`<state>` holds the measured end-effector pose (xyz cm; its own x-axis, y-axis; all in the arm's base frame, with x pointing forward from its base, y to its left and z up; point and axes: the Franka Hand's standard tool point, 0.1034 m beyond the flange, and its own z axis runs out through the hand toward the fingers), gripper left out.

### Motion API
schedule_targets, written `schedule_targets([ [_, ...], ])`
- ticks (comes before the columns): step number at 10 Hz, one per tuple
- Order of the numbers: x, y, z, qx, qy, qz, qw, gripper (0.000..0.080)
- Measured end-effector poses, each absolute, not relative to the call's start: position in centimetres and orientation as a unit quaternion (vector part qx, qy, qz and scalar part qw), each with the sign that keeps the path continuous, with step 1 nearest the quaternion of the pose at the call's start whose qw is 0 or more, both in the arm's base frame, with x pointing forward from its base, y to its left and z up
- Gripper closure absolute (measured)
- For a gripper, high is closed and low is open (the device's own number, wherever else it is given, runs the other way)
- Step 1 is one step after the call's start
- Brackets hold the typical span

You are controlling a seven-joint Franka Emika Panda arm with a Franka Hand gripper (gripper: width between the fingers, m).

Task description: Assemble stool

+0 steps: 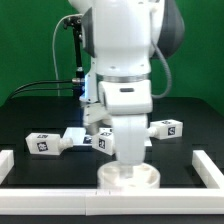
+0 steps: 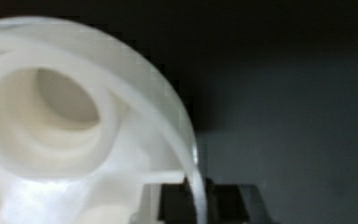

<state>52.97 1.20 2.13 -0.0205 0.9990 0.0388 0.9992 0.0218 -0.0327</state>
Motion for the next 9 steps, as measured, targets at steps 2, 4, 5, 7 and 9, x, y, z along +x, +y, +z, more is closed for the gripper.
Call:
schedule_targets([
  [2,53.1,4.2,2.1,-0.683,-0.73,-0.003,0.035,0.0775],
  [4,53.1,4.5,2.0,-0.673,-0.739,-0.001,0.038,0.0775],
  [5,53.1,4.5,2.0,-0.673,-0.739,0.0,0.038,0.0775],
  [7,53.1,4.7,2.0,-0.672,-0.739,-0.001,0.038,0.0775],
  [9,53.2,6.4,2.2,-0.663,-0.747,-0.007,0.039,0.0775],
])
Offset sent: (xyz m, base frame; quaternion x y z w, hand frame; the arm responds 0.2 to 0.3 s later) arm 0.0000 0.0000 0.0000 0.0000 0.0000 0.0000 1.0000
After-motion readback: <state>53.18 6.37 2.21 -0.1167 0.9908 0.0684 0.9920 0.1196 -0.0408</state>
